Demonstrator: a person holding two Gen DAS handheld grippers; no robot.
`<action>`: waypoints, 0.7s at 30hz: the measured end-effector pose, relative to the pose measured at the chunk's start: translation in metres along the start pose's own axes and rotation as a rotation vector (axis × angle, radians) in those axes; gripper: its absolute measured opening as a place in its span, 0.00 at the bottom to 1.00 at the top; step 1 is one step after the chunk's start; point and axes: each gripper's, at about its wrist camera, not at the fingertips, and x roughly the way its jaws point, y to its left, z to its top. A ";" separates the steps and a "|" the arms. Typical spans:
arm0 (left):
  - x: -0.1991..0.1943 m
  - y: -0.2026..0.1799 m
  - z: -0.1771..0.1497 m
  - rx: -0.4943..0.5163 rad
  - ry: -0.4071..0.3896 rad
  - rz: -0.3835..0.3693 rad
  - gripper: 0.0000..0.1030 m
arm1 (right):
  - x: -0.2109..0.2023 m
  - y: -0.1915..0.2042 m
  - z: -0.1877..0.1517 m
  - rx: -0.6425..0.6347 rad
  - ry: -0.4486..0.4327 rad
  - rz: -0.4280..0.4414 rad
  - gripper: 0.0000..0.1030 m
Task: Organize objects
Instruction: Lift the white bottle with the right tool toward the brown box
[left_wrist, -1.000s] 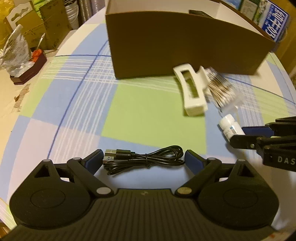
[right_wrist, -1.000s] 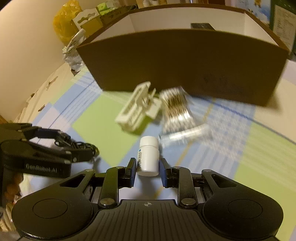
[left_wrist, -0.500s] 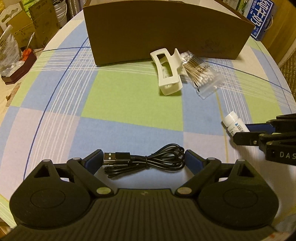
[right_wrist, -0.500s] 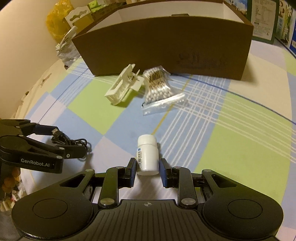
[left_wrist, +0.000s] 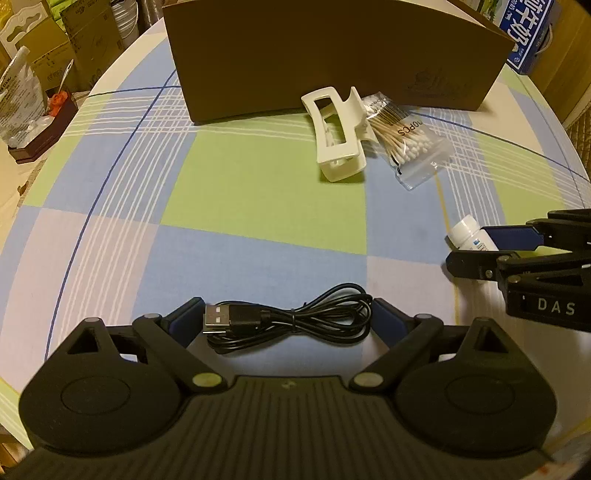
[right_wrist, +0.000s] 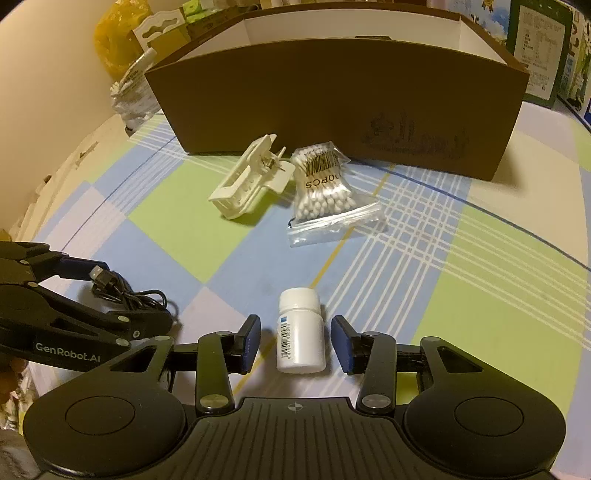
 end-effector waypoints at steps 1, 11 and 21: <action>0.000 0.000 0.000 0.002 0.000 -0.001 0.90 | 0.000 0.000 0.000 -0.007 0.001 -0.003 0.29; -0.002 -0.001 0.003 0.017 -0.001 -0.001 0.90 | -0.003 -0.001 -0.001 0.003 0.014 -0.001 0.24; -0.011 0.002 0.013 0.016 -0.030 -0.003 0.90 | -0.018 -0.007 0.005 0.032 -0.015 0.013 0.24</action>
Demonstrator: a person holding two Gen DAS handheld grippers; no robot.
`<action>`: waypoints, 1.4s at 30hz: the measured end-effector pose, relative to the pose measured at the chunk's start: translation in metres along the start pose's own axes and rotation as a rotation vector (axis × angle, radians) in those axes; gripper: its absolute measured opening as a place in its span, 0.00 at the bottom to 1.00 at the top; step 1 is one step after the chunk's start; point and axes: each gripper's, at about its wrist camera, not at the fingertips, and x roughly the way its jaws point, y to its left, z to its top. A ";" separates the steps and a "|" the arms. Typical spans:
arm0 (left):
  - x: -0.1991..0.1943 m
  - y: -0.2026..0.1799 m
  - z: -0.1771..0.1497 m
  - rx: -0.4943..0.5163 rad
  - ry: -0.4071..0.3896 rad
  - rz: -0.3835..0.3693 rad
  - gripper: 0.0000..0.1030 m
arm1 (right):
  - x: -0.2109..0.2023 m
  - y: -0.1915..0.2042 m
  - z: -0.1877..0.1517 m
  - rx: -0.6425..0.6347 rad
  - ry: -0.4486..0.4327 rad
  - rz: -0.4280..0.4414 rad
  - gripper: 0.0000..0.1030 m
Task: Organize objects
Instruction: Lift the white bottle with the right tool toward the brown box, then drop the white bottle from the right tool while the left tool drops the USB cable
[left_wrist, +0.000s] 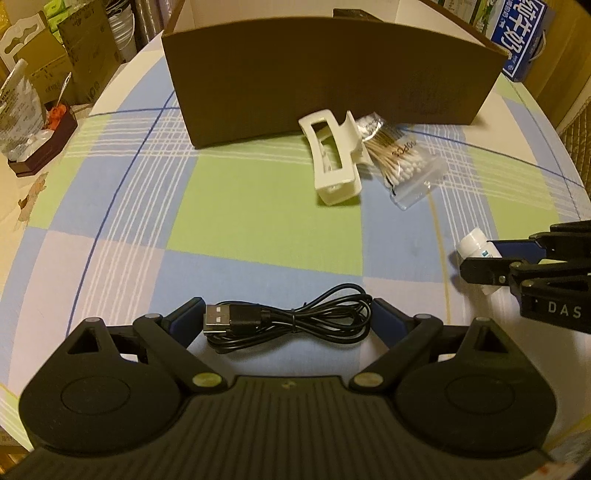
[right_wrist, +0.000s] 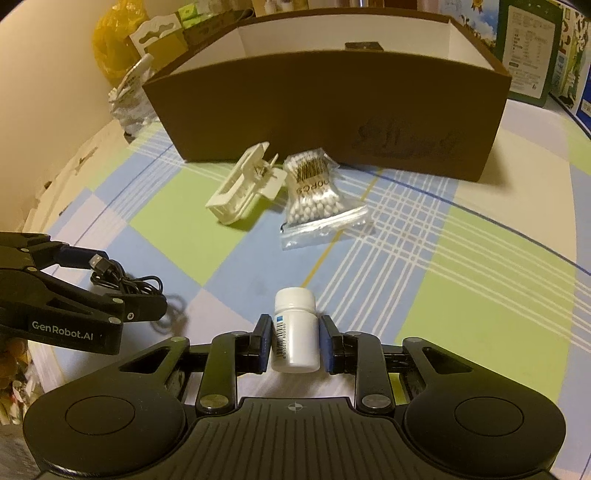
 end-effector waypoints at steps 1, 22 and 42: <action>-0.001 0.000 0.002 0.002 -0.004 -0.002 0.90 | -0.002 -0.001 0.002 0.004 -0.006 0.002 0.24; -0.058 0.025 0.111 0.035 -0.269 0.006 0.90 | -0.056 -0.054 0.108 0.033 -0.265 -0.050 0.23; -0.014 0.034 0.202 0.094 -0.275 0.041 0.90 | 0.002 -0.095 0.177 -0.028 -0.155 -0.159 0.24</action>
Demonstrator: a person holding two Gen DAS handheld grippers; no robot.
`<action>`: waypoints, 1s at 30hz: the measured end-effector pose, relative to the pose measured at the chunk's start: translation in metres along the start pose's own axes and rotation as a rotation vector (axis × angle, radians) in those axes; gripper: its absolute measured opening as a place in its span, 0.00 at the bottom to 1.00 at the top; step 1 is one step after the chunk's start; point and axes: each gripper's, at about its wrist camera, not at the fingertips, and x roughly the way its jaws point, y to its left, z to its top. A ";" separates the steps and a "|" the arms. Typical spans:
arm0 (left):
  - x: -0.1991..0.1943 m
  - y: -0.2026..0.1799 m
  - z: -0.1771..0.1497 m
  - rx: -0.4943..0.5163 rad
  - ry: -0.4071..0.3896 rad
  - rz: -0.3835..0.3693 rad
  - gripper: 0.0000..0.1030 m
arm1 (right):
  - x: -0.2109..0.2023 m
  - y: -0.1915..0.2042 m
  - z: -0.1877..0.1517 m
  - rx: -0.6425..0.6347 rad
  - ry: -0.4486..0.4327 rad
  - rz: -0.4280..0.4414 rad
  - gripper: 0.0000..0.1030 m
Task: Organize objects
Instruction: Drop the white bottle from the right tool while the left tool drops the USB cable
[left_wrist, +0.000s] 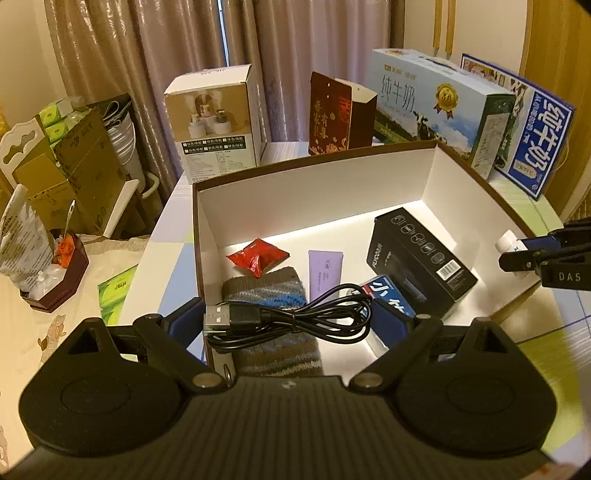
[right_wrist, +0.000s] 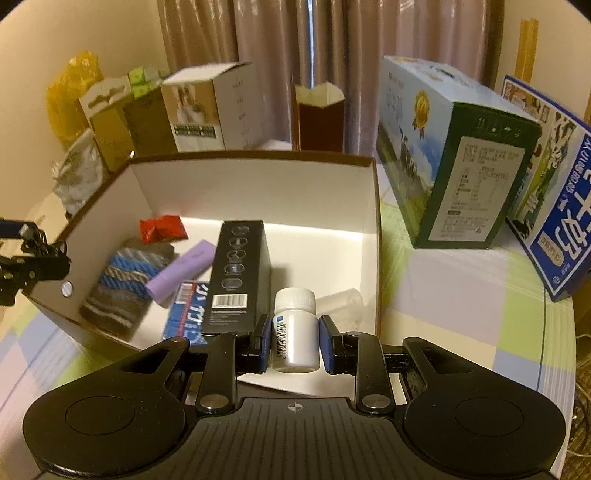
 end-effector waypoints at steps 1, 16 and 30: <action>0.003 0.000 0.001 0.005 0.004 -0.003 0.90 | 0.003 0.000 0.001 -0.007 0.009 -0.006 0.23; 0.041 -0.003 0.007 0.073 0.118 -0.044 0.90 | 0.037 0.004 0.016 -0.147 0.182 -0.032 0.24; 0.065 -0.014 0.008 0.114 0.200 -0.071 0.90 | 0.039 -0.001 0.023 -0.140 0.179 -0.010 0.34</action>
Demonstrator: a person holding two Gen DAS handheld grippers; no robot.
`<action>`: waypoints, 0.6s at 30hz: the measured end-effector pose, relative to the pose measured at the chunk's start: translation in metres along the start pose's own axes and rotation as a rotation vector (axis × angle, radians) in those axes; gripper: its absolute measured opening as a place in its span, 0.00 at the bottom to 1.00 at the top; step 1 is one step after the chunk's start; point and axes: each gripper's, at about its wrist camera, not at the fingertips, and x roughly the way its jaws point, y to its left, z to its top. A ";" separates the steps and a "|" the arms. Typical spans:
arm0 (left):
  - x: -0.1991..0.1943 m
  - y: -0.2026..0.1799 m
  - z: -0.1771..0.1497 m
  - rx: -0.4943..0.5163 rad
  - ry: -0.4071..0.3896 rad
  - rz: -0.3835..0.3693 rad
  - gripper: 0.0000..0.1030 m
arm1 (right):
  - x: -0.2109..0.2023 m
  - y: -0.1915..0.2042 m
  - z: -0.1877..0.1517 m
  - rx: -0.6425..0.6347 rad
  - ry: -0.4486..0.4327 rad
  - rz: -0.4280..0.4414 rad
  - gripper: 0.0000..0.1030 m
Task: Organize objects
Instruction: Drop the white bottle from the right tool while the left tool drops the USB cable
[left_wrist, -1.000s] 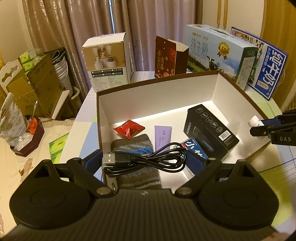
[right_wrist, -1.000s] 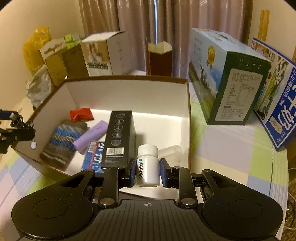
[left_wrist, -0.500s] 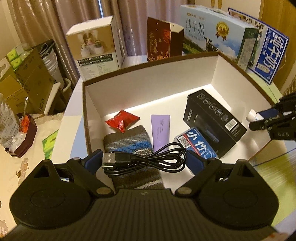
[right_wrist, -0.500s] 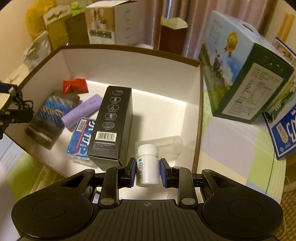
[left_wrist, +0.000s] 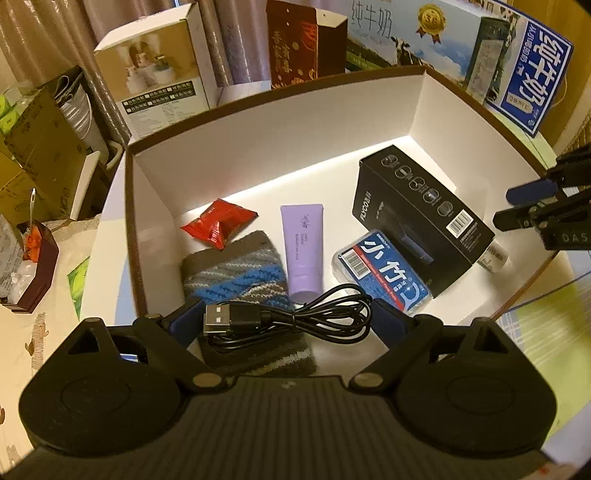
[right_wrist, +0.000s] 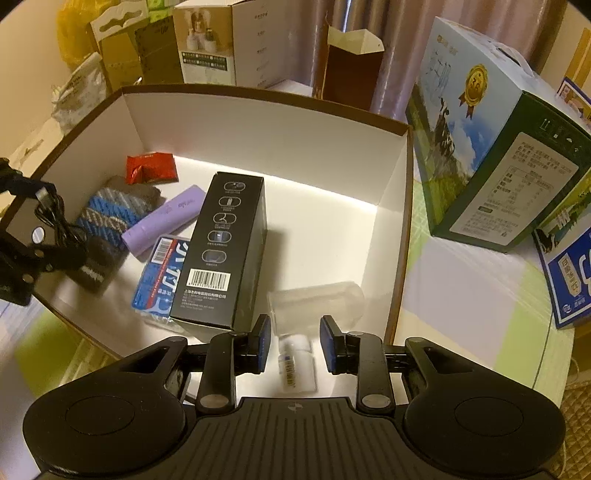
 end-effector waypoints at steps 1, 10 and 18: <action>0.001 -0.001 0.000 0.002 0.003 0.001 0.90 | -0.002 0.000 0.000 0.001 -0.009 0.001 0.39; 0.005 -0.002 0.003 0.007 0.007 0.016 0.96 | -0.010 0.006 0.001 -0.011 -0.058 0.026 0.77; -0.003 0.002 0.004 -0.017 0.006 0.020 0.97 | -0.015 0.004 -0.001 0.015 -0.082 0.046 0.88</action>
